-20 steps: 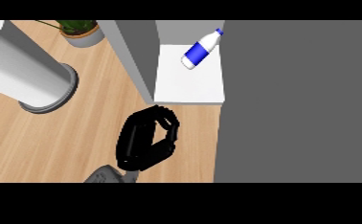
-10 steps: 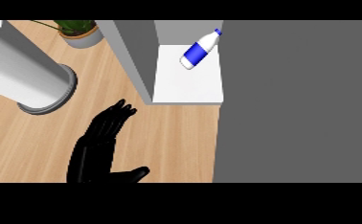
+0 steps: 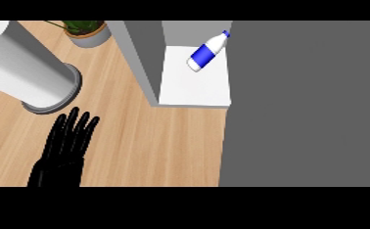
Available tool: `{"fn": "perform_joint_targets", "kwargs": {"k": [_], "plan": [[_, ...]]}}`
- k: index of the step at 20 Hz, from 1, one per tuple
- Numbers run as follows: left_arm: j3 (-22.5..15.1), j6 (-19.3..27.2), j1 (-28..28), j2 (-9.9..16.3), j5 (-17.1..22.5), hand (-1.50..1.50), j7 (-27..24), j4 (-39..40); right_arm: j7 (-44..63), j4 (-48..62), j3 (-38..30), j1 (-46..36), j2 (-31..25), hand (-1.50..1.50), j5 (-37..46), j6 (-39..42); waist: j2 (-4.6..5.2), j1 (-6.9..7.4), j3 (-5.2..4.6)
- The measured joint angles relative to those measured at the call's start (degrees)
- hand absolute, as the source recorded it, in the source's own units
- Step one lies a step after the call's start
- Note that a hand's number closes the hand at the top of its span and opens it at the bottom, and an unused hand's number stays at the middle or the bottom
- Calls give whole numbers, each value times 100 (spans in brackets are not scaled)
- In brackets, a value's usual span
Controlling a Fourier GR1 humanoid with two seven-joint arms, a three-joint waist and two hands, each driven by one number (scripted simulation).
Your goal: Pick up the bottled water, place it into the cabinet and close the cabinet
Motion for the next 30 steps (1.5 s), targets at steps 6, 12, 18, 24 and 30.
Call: {"fn": "perform_joint_targets", "kwargs": {"k": [6, 12, 18, 24, 30], "plan": [[359, -290, 340, 364, 273, -150, 9, -266, 117, -5, 174, -182, -90, 150, 46, -277, -1, 91, -24], [617, -745, 710, 707, 493, -150, -41, -415, 201, 37, 365, -136, 104, 150, 21, -813, 70, 292, -30], [829, -1175, 893, 1005, 643, -150, -58, -509, 420, 65, 434, -506, 170, 150, -11, -1117, 149, 592, -35], [967, -1487, 919, 1223, 759, -150, -11, -585, 763, 87, 470, -1073, 190, 150, -41, -1253, 224, 846, -44], [1071, -1701, 905, 1396, 815, -150, 39, -598, 1046, 101, 457, -1600, 136, 150, -83, -1271, 262, 1091, -65]]}}
